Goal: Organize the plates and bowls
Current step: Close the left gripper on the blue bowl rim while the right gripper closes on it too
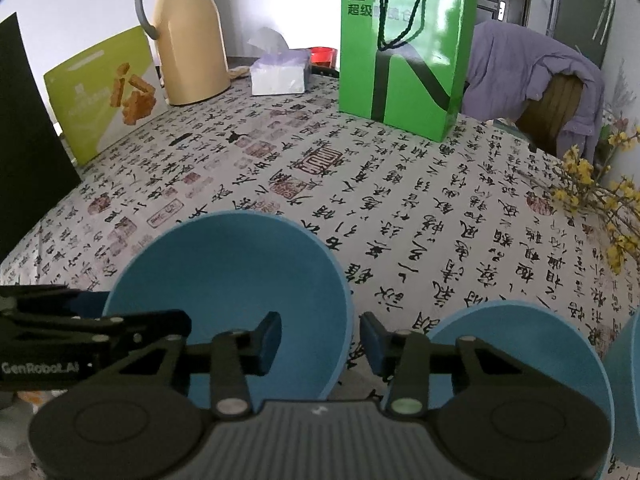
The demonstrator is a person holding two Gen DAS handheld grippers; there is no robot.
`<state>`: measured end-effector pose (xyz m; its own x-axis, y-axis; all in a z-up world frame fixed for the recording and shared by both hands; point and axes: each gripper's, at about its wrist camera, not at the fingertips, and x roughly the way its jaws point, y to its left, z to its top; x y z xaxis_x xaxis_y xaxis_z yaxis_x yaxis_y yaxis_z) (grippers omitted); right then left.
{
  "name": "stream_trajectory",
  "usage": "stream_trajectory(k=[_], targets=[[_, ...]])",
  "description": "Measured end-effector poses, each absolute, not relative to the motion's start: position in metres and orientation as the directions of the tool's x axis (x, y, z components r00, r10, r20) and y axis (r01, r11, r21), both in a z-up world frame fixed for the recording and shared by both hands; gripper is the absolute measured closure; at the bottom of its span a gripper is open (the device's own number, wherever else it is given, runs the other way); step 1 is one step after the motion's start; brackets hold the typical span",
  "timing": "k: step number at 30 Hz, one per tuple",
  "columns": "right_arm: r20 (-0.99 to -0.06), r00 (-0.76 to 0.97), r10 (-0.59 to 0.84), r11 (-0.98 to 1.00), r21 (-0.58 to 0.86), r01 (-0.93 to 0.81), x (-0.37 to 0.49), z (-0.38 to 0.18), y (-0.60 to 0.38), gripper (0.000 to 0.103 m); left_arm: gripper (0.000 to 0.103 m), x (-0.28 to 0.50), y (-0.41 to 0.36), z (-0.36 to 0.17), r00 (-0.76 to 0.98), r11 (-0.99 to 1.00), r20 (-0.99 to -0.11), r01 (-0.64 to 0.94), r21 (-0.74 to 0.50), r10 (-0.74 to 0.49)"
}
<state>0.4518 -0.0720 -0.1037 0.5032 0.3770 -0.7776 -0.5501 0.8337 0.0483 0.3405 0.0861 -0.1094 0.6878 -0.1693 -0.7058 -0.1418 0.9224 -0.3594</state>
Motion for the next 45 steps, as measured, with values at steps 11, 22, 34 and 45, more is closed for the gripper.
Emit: stream_trajectory(k=[11,22,34,45], targets=[[-0.781,0.511,0.358,0.837,0.026,-0.547,0.453,-0.106,-0.073,0.082,0.076,0.344,0.087,-0.112,0.685,0.928,-0.713,-0.151,-0.341,-0.151],[-0.779,0.514,0.359,0.843,0.034,-0.537,0.45,-0.103,-0.075,0.086,0.078,0.343,0.088,-0.112,0.682,0.927,-0.717,-0.16,-0.338,-0.144],[-0.776,0.513,0.366,0.852,0.057,-0.52,0.448,-0.1,-0.077,0.087,0.081,0.339,0.091,-0.111,0.679,0.921,-0.718,-0.166,-0.352,-0.151],[-0.77,0.52,0.369,0.855,0.062,-0.515,0.439,-0.092,-0.076,0.087,0.081,0.33,0.092,-0.105,0.69,0.919,-0.708,-0.166,-0.358,-0.151]])
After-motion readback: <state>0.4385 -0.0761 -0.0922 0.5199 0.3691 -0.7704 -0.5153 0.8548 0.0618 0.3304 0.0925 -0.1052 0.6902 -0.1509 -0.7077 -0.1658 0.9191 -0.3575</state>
